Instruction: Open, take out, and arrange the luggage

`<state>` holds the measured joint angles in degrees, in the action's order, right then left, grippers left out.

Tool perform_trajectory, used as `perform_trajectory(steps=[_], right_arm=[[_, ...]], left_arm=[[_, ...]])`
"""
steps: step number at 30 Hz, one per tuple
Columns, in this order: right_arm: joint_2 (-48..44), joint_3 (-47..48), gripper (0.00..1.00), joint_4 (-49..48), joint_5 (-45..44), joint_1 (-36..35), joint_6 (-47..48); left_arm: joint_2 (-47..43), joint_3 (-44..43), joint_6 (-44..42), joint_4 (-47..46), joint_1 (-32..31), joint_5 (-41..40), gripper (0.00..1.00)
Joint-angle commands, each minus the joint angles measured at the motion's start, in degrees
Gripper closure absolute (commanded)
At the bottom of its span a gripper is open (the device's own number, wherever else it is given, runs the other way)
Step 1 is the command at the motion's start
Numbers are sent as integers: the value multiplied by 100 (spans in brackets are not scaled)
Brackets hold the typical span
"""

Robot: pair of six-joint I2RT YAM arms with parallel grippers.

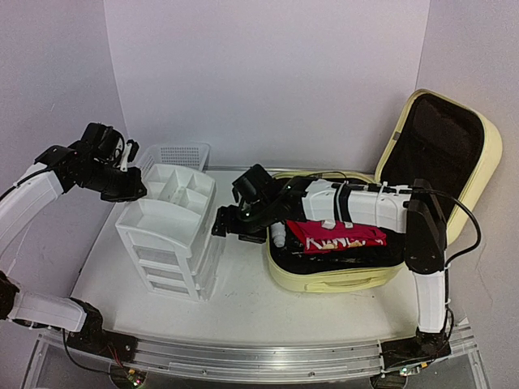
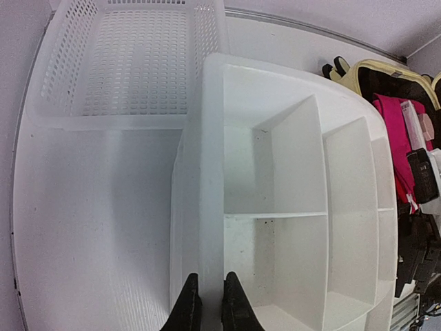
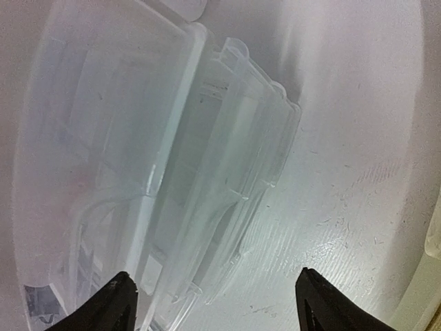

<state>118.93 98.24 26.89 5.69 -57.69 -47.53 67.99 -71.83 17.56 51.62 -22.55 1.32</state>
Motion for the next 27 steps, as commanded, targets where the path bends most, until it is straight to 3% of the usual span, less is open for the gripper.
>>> perform_trajectory(steps=[1, 4, 19, 27], right_arm=[[-173, 35, 27, -272, -60, -36, -23], [-70, 52, 39, -296, 14, -38, -183], [409, 339, 38, -362, 172, -71, -334], [409, 582, 46, 823, -874, -343, 79]], left_arm=[[104, 223, -158, 450, -41, -16, 100], [139, 223, -170, 446, -40, 25, 100], [58, 258, -157, 448, -41, -8, 100], [114, 257, -209, 453, -45, -79, 100]])
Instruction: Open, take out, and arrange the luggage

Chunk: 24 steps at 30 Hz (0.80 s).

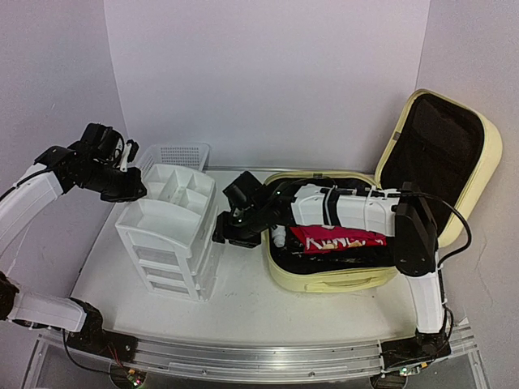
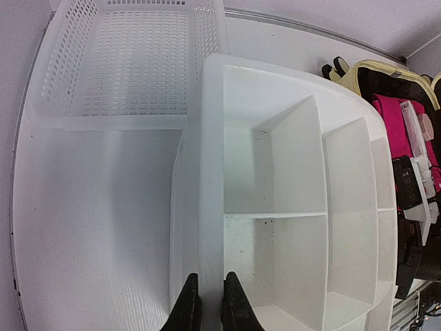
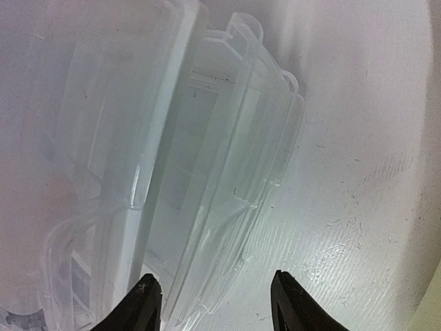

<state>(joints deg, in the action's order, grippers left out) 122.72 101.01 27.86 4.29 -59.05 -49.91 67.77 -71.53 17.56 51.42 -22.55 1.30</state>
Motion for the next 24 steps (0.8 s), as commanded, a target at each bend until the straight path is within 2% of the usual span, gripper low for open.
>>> perform_trajectory(steps=[1, 5, 9, 24], right_arm=[[12, 342, 46, 916, -933, -253, 423], [-105, 447, 46, 1732, -1760, -396, 819], [-322, 226, 46, 2056, -2284, -426, 1042], [-536, 210, 46, 2782, -2974, -504, 1386]], left_arm=[[128, 219, -218, 478, -45, -77, 100], [99, 221, -219, 474, -39, -287, 100], [109, 227, -227, 475, -37, -300, 100], [150, 124, -236, 505, -38, -319, 100]])
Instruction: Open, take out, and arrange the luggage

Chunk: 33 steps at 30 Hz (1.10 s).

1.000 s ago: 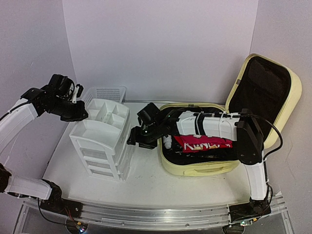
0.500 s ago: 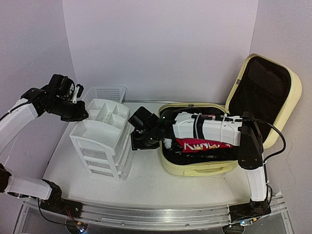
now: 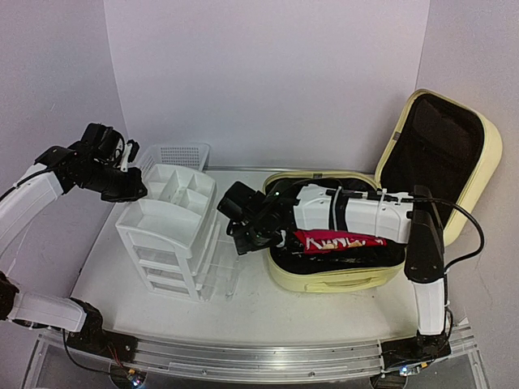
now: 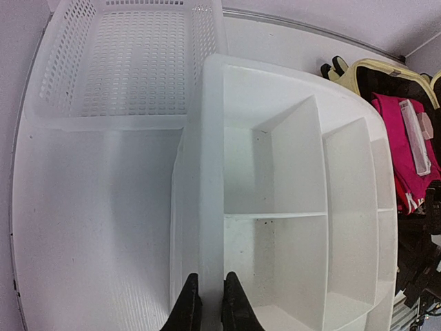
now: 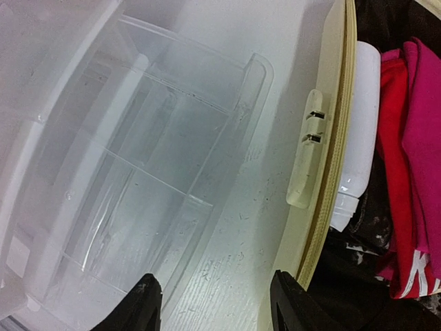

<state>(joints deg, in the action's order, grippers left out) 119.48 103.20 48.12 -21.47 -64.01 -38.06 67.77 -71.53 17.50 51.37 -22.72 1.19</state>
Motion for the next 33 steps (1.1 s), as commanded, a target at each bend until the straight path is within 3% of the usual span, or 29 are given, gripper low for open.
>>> perform_trajectory(steps=[1, 12, 19, 26, 29, 33], right_arm=[[-207, 22, 46, 807, -446, -12, 197], [-266, 236, 44, 1099, -747, -95, 290], [-700, 40, 28, 404, -58, -100, 580], [-1712, -989, 11, -573, -208, -16, 1142], [-2002, -1263, 10, -608, -426, 330, 977], [-2240, -1689, 13, -417, 66, 1676, 91]], left_arm=[[156, 122, -225, 513, -20, -312, 100], [176, 110, -230, 509, -23, -303, 100], [198, 84, -196, 510, -17, -245, 100], [244, 66, -192, 497, -22, -230, 100], [270, 13, -203, 500, -22, -205, 100], [250, 56, -178, 500, -22, -155, 100]])
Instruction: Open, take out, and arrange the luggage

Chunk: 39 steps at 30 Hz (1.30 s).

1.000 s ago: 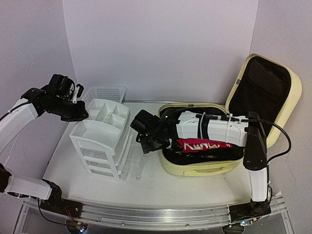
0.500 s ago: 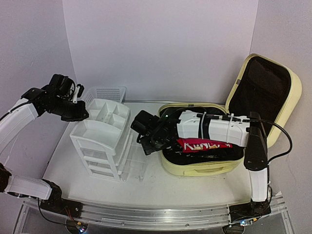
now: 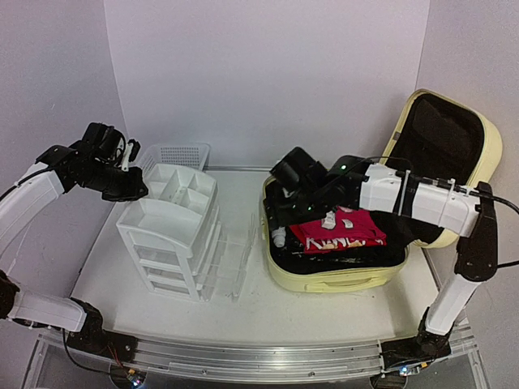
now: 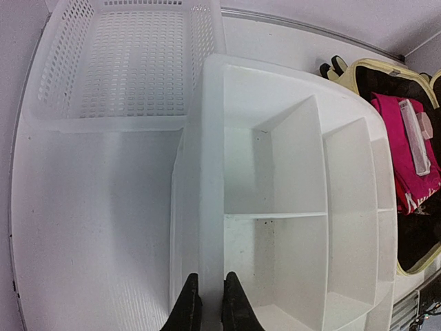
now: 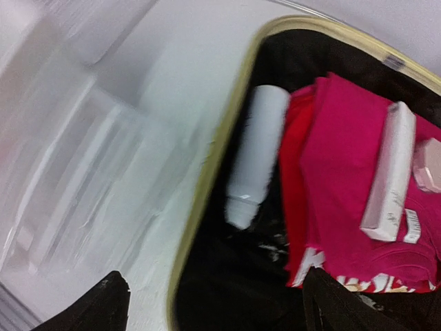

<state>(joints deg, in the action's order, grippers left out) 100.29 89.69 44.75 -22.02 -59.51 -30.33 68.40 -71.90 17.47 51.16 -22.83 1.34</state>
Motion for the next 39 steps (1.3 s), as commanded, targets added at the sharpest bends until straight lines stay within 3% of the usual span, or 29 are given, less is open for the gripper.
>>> perform_trajectory(steps=[1, 10, 15, 23, 32, 37, 39], right_arm=[[-279, -313, 13, 25, 213, 1493, -756], [638, 405, 24, 312, 1037, 2955, -996], [1270, 917, 26, 313, 1418, 3150, -1089], [1783, 1094, 42, 315, 1278, 3226, -1547], [1465, 950, 63, 315, 1273, 3224, -1696], [987, 838, 66, 197, 1761, 3219, -1949], [686, 544, 67, -281, 2121, 3162, -2230]], left_arm=[[185, 104, -174, 526, -11, -164, 100], [145, 142, -157, 517, -10, -153, 100], [193, 106, -148, 514, -11, -156, 100], [157, 122, -156, 516, -12, 11, 100], [140, 167, -165, 504, -11, -3, 100], [161, 157, -165, 483, -11, 17, 100], [143, 159, -165, 483, -4, 15, 100]])
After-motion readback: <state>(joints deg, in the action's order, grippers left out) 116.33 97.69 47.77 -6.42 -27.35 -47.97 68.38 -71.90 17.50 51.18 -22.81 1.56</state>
